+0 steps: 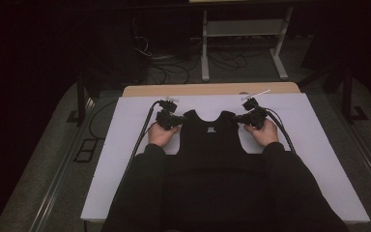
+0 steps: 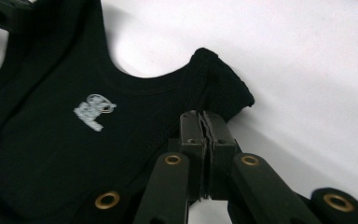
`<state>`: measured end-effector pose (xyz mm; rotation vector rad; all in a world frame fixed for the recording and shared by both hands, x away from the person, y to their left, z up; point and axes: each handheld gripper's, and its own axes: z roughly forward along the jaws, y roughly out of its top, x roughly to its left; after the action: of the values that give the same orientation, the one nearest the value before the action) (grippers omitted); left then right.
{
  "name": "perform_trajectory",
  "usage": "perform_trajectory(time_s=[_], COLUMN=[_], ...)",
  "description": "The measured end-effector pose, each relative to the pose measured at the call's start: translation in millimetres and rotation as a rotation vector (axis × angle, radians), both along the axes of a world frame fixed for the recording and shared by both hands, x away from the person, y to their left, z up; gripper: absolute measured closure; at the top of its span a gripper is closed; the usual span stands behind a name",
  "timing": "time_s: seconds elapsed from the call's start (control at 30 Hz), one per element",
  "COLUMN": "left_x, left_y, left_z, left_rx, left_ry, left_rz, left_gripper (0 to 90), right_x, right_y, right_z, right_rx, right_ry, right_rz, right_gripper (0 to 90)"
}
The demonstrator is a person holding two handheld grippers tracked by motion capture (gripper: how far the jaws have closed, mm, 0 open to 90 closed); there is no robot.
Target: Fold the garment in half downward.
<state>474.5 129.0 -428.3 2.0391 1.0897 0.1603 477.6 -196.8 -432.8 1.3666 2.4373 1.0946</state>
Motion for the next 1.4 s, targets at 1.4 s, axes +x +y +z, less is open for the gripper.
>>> perform_trajectory(time_s=[1.4], left_x=[-91.8], left_y=[6.2], left_z=[34.7], left_rx=[0.003], left_ry=[-0.154], left_rz=[-0.122], left_gripper=[86.0], right_x=[-99.4], right_y=[-12.3], right_z=[33.6], right_rx=[0.139], right_ry=[-0.123], right_rz=[0.069], right_gripper=[87.2])
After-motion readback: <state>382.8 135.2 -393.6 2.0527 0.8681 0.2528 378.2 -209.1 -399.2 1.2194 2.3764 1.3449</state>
